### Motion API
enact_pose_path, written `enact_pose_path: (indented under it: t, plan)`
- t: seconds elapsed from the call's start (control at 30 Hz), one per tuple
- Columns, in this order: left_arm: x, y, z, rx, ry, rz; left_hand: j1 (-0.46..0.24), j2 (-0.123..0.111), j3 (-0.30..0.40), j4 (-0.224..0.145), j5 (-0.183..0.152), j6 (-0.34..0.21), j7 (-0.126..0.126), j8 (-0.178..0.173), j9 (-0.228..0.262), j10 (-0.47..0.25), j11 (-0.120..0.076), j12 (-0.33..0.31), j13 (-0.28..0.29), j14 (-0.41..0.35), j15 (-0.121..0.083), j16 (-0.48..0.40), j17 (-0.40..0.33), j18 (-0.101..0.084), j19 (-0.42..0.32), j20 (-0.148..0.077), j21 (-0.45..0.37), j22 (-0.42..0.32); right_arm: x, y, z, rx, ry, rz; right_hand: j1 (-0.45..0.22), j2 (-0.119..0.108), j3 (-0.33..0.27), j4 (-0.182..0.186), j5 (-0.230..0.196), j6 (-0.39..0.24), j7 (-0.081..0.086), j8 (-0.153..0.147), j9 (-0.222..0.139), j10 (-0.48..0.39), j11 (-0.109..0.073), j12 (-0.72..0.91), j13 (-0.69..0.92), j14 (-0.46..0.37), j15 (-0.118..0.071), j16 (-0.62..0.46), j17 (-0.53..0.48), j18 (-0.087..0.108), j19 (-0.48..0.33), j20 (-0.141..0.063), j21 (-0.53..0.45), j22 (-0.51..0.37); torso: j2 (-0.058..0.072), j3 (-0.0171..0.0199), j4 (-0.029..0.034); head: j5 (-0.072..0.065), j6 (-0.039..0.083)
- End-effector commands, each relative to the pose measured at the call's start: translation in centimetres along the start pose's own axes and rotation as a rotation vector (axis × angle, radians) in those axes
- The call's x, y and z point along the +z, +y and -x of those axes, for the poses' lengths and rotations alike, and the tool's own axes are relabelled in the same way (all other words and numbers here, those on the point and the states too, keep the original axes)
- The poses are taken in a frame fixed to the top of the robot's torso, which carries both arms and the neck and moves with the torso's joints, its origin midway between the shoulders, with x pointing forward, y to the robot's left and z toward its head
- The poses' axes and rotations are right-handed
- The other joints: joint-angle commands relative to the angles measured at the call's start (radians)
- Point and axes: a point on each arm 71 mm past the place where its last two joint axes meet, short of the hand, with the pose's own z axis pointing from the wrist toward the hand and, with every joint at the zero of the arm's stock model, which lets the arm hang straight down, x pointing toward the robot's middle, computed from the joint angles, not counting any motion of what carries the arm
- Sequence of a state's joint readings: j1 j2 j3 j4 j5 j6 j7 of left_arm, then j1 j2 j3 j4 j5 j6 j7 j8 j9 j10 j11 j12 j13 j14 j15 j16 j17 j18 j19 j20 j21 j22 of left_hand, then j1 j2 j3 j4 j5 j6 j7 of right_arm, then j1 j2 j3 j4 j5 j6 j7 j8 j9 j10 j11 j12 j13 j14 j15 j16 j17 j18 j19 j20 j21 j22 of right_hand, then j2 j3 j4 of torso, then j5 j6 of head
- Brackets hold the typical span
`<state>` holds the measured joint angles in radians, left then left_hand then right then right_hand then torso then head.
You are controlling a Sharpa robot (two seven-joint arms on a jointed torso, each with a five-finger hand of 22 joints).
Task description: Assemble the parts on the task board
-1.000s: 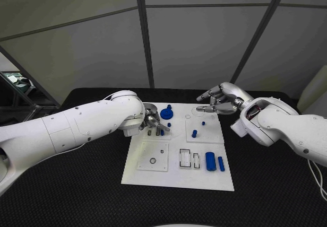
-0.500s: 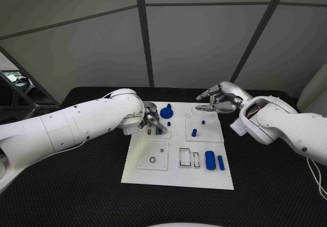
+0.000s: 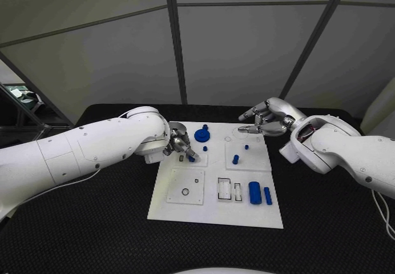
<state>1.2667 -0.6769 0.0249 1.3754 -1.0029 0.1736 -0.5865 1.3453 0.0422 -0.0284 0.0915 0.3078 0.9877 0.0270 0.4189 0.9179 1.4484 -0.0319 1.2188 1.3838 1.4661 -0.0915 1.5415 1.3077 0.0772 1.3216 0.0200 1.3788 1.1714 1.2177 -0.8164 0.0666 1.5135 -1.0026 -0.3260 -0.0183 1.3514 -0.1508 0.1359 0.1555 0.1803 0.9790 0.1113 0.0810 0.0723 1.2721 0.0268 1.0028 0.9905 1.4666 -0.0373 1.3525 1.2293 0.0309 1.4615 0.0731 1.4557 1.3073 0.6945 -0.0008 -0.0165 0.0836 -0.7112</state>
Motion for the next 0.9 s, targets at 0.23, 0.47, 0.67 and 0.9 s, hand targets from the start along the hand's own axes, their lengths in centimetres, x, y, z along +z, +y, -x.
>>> enact_pose_path:
  t: [0.23,0.47,0.67,0.9]
  plan:
    - [-0.83,-0.12,0.41,-0.024,-0.072,-0.031,0.110,0.102,0.007,-0.016,-0.004,0.003,-0.005,0.003,0.014,0.014,-0.012,0.003,0.001,0.098,-0.004,0.009,0.240,0.006,-0.001,-0.001,0.001,0.009,0.07,0.01,0.13,-0.005,0.003,0.007,-0.012,0.003,-0.004,-0.005,0.007,0.006,0.001,-0.006,-0.002,0.008,0.001,0.005,0.001,0.026,-0.009,-0.006,-0.001,0.014,0.001,-0.007,-0.003,0.082,0.000,0.0014,0.0023,0.005,-0.001]
    - [-1.08,-0.21,0.27,-0.013,-0.120,-0.042,0.107,0.100,0.014,-0.024,-0.001,0.007,-0.006,0.001,0.023,0.018,-0.013,0.008,0.006,0.098,-0.004,0.010,0.241,0.005,0.004,-0.002,0.004,0.016,-0.01,-0.18,0.28,-0.006,0.001,0.004,-0.014,0.004,-0.004,-0.005,0.006,0.006,0.001,-0.006,-0.002,0.009,0.000,0.005,0.001,0.026,-0.009,-0.007,-0.001,0.014,0.001,-0.007,-0.003,0.083,0.001,0.0013,0.0004,0.011,-0.002]
    - [-0.80,-0.03,0.03,-0.013,-0.153,-0.030,0.103,0.099,0.021,-0.031,0.003,0.009,-0.006,-0.002,0.032,0.022,-0.014,0.015,0.011,0.099,-0.005,0.013,0.244,0.004,0.007,-0.002,0.006,0.020,0.02,-0.25,0.31,-0.007,0.001,0.003,-0.016,0.004,-0.004,-0.005,0.006,0.006,0.001,-0.006,-0.002,0.009,0.000,0.005,0.000,0.026,-0.009,-0.007,-0.001,0.014,0.001,-0.007,-0.004,0.081,0.001,0.0004,-0.0013,0.014,-0.004]
    - [-0.54,0.13,-0.28,0.009,-0.144,-0.016,0.103,0.099,0.022,-0.031,0.003,0.009,-0.006,-0.002,0.032,0.022,-0.014,0.015,0.012,0.099,-0.005,0.013,0.244,0.004,0.007,-0.002,0.006,0.020,0.07,-0.27,0.28,-0.007,0.003,0.003,-0.016,0.004,-0.004,-0.005,0.006,0.006,0.001,-0.006,-0.002,0.009,0.000,0.005,0.000,0.026,-0.009,-0.007,-0.001,0.014,0.001,-0.007,-0.004,0.081,0.001,0.0001,-0.0020,0.015,-0.006]
